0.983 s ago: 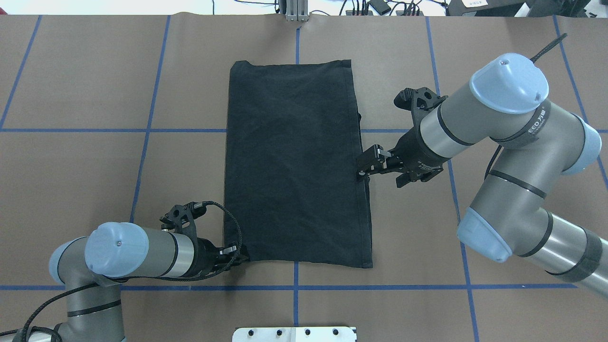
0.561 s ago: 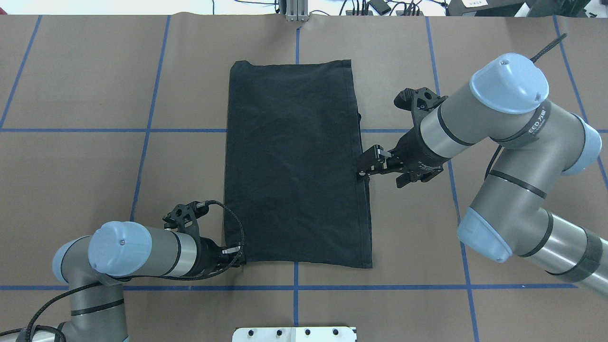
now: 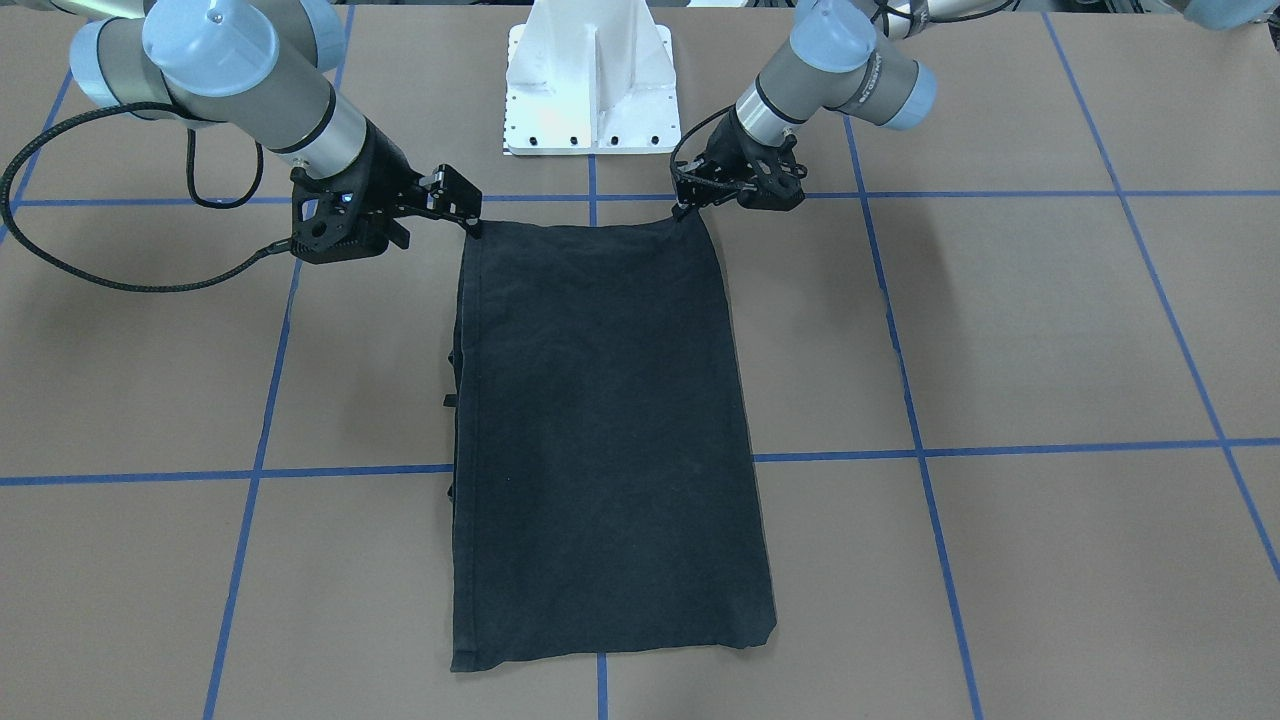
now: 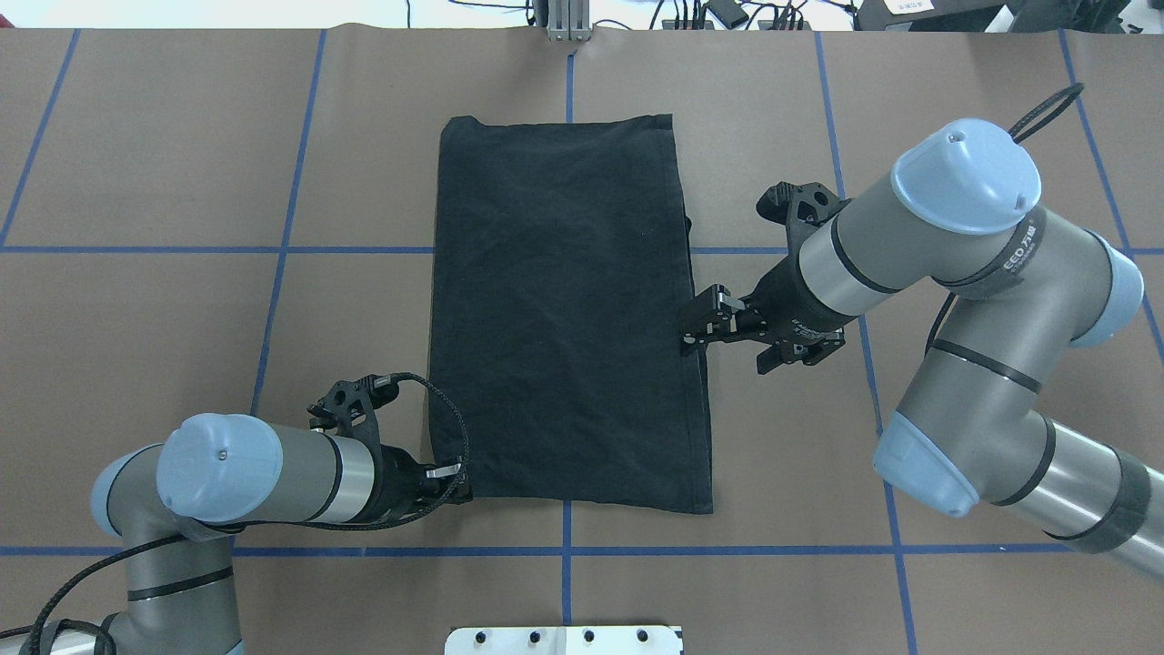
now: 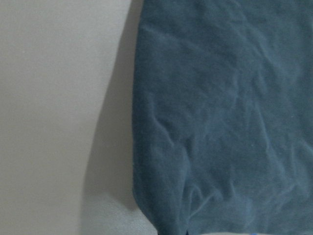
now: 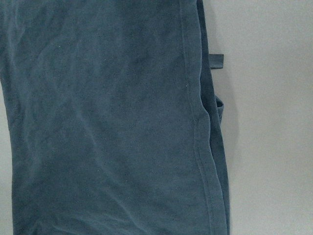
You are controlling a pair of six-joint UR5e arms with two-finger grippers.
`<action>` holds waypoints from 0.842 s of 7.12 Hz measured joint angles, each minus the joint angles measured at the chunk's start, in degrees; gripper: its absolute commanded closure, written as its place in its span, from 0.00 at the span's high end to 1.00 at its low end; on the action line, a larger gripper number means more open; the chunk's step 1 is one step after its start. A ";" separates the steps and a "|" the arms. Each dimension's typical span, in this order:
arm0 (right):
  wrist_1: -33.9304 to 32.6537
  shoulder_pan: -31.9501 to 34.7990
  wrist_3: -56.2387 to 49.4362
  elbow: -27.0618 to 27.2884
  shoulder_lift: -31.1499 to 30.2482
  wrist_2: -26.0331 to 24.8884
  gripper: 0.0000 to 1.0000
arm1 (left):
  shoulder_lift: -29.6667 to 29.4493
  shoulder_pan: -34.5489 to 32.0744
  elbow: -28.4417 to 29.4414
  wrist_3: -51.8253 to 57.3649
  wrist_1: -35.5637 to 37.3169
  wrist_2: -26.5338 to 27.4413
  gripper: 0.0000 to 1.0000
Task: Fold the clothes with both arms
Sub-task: 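Move the right gripper to the shirt's near corner beside the left gripper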
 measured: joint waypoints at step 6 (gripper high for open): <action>-13.43 -12.24 11.45 -0.10 3.36 -13.10 1.00 | 0.09 -0.22 -1.23 -0.07 0.49 -0.04 0.00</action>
